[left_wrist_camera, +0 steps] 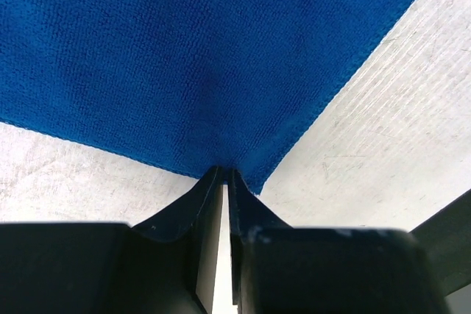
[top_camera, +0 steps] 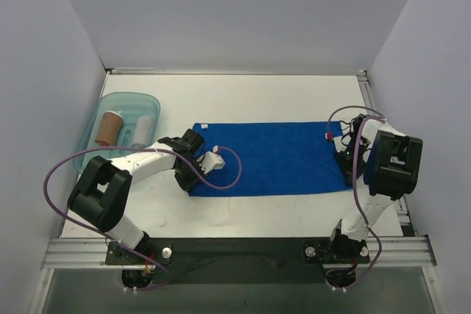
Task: Roll the towels
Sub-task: Flatten the towel
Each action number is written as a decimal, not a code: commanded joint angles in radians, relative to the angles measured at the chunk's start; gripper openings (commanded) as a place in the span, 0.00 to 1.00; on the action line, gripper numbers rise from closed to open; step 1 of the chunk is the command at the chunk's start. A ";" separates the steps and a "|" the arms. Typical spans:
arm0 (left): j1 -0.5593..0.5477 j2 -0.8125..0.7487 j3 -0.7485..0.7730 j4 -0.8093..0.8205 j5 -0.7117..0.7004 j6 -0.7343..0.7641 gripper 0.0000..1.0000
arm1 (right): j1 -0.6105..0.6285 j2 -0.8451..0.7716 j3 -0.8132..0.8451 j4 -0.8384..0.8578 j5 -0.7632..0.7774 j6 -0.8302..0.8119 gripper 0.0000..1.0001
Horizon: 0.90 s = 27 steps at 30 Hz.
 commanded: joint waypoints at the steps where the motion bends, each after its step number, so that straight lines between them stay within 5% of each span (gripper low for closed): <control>1: -0.002 0.052 -0.095 0.000 -0.078 0.037 0.19 | 0.041 0.020 -0.022 0.014 0.092 -0.034 0.05; 9: 0.025 0.003 -0.120 -0.060 -0.089 0.067 0.16 | 0.122 0.012 -0.033 0.003 0.162 -0.040 0.08; 27: 0.177 -0.074 -0.140 -0.178 -0.080 0.133 0.16 | 0.309 -0.005 0.027 -0.138 -0.018 0.032 0.14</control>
